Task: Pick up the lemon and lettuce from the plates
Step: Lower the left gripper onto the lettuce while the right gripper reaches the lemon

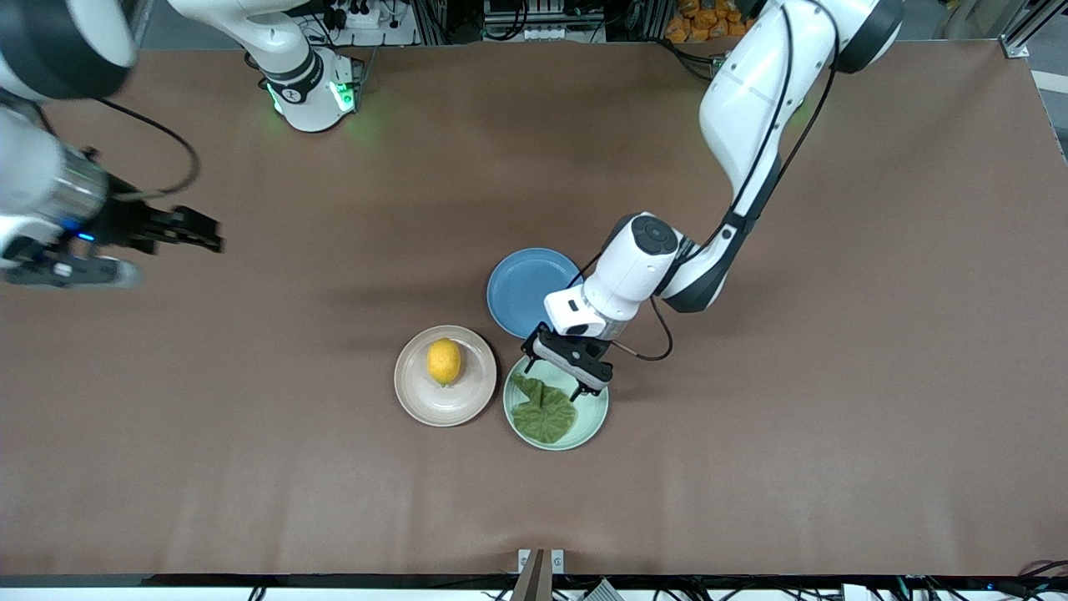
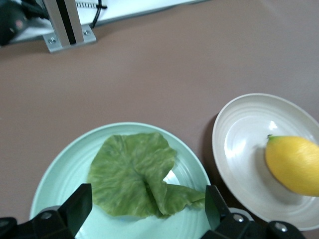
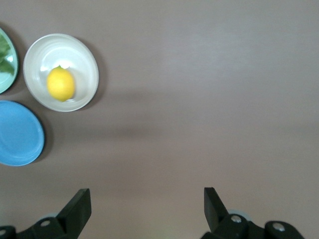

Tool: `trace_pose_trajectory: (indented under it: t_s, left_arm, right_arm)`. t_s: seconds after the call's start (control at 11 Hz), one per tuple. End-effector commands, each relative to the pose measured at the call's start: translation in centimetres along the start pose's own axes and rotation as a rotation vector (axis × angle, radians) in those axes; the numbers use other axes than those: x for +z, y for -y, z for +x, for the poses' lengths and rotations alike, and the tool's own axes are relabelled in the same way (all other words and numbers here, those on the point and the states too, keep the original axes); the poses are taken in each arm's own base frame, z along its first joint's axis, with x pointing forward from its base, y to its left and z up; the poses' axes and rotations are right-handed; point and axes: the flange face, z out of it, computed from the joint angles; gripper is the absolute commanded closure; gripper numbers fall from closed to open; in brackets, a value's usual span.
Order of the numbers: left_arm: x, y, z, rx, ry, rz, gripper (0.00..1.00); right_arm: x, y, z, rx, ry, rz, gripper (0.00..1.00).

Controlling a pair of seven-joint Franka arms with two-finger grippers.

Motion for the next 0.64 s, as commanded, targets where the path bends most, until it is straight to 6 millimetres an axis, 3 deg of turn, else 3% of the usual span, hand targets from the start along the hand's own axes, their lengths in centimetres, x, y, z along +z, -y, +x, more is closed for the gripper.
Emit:
trace_pose_trajectory:
  t_s: [0.0,0.27,0.55]
  left_arm:
    - [2.6,-0.5,-1.6,0.043,-0.027,0.003,0.0]
    - [5.1,-1.0,-3.2,0.077,-0.054,0.02,0.0]
    - [6.3,-0.8,-4.3,0.077,-0.045,0.022,0.0]
  right_arm:
    - [5.1,4.6,3.2,-0.029,0.038,0.035,0.0]
    - [10.3,9.2,5.6,-0.033,0.017,0.019,0.0]
    - [15.3,14.3,7.0,-0.001,-0.014,0.007,0.0]
